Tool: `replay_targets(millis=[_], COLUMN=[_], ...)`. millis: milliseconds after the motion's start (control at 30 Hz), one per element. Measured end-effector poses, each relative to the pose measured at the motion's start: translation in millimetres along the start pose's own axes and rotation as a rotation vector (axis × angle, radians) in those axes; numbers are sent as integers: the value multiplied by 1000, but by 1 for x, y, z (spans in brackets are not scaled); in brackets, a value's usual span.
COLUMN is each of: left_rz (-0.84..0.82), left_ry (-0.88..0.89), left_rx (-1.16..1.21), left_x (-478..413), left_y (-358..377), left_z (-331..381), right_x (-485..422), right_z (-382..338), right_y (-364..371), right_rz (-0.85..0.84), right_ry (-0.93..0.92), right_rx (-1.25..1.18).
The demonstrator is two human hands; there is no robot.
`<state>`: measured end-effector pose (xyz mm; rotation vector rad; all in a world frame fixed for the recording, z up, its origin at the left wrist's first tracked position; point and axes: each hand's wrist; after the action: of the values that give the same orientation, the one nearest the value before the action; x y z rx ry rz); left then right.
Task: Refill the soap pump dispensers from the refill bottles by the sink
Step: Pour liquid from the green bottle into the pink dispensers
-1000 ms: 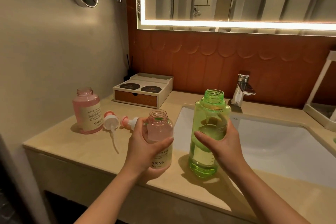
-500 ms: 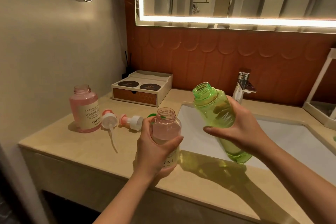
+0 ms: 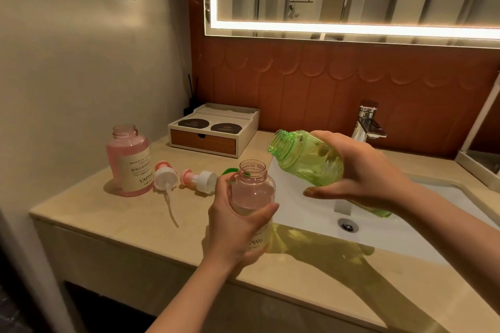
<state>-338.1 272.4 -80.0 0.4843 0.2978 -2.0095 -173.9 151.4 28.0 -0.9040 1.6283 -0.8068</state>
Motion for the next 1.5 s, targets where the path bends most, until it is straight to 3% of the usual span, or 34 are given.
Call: replay_targets(millis=[867, 1500], left_rz=[-7, -6], left_ry=[19, 14], left_rx=[-13, 1], left_x=[0, 0], left_y=[-1, 0], left_z=[-1, -1], right_x=[-17, -22], right_z=[-26, -31], right_y=[-20, -24], right_rz=[-152, -179], right_ry=[-68, -86], right_rx=[437, 503])
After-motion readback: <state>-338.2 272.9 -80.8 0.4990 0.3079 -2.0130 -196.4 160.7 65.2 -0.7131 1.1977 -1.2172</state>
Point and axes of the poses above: each hand's wrist, its own x-axis away from the middle knuckle, its own y-axis out of the palm, z = x × y
